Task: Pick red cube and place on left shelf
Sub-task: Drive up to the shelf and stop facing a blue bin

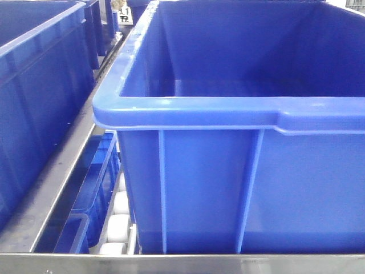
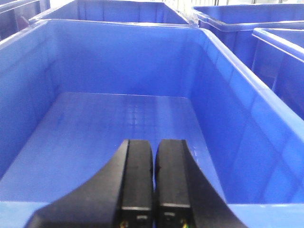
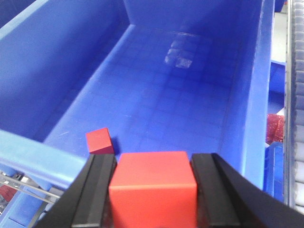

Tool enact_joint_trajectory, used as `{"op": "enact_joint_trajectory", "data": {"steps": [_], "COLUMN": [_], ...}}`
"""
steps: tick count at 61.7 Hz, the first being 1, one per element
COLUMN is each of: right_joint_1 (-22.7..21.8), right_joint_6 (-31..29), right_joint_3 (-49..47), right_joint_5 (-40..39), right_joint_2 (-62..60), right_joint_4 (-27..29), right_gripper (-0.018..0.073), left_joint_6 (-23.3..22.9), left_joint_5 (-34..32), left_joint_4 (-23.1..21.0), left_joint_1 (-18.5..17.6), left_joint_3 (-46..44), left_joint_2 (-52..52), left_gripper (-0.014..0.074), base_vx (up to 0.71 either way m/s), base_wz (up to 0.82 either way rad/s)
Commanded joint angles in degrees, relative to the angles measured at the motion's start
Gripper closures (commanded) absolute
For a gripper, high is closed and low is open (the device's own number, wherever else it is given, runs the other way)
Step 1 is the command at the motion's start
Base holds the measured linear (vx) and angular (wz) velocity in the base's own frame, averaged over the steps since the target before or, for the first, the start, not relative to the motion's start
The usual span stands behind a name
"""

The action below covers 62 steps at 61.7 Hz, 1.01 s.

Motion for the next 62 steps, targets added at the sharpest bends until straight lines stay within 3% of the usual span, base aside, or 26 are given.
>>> {"op": "enact_joint_trajectory", "data": {"steps": [1,42,53,62], "right_joint_1": [0.1,0.1,0.1,0.1], "right_joint_6": [-0.4,-0.4,-2.1,-5.6], "right_joint_3": [-1.6,-2.1,-9.5,-19.7], "right_joint_5": [-4.5,-5.1,-3.6,-1.5], "right_joint_2": [0.6,0.6,4.1,14.7], "right_joint_4": [-1.1,-1.1,-1.1,-1.1], "right_gripper": [0.0503,0.0503,0.0503,0.0503], "left_joint_6": [0.0,0.0,0.0,0.0], "left_joint_5": [-4.9,-4.9,-4.9,-4.9], "left_joint_4": [-0.1,-0.1,-0.1,-0.1], "left_joint_1": [-0.2,-0.2,-0.2,-0.2], "left_joint_3": [1.4,1.4,1.4,1.4], "left_joint_2": [-0.7,-0.7,-0.7,-0.7], "left_gripper": [0.0495,0.0495,0.0495,0.0495], "base_vx": [0.0,0.0,0.0,0.0], "base_wz": [0.0,0.0,0.0,0.0]}}
